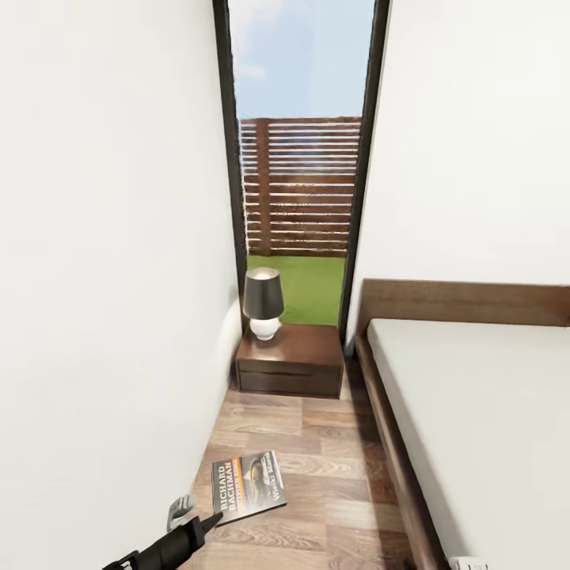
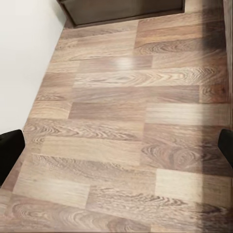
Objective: In the bedroom, move the book from the bed onto either nightstand, and place the two sandals side by side next to the bed.
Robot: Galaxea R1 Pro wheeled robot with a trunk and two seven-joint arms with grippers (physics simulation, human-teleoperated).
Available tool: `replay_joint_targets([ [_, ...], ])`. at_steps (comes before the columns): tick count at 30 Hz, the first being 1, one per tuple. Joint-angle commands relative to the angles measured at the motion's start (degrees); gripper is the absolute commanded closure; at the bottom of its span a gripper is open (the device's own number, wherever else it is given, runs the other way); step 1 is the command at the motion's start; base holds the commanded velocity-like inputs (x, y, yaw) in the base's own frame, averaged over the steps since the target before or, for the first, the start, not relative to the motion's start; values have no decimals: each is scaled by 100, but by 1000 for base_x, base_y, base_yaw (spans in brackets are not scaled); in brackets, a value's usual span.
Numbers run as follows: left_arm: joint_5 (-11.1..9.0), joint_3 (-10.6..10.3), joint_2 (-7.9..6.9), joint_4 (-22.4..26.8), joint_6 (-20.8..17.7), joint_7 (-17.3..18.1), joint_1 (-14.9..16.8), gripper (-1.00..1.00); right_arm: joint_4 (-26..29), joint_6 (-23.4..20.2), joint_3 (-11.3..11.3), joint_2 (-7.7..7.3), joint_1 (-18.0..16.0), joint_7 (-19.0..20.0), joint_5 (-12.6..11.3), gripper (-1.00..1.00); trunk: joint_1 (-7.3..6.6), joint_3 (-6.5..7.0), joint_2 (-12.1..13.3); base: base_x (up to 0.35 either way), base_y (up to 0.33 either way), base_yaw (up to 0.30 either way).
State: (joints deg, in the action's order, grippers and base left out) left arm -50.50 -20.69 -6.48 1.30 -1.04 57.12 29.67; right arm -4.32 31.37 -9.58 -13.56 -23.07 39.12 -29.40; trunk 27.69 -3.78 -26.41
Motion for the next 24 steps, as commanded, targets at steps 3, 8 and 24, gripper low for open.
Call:
replay_joint_targets([
  [3, -56, -32, -2, 2, -10, 18, 4, 100, -26, 28, -45, 2, -13, 37, -63, -100, 6, -12, -11, 331, 0, -208],
  [8, -56, -32, -5, 2, -10, 18, 4, 100, -26, 28, -45, 2, -15, 35, -65, -100, 6, -12, -11, 173, 0, -47],
  [24, -56, -32, -2, 2, -10, 18, 4, 100, -26, 28, -45, 2, -13, 35, -66, -100, 6, -12, -11, 213, 0, -2],
])
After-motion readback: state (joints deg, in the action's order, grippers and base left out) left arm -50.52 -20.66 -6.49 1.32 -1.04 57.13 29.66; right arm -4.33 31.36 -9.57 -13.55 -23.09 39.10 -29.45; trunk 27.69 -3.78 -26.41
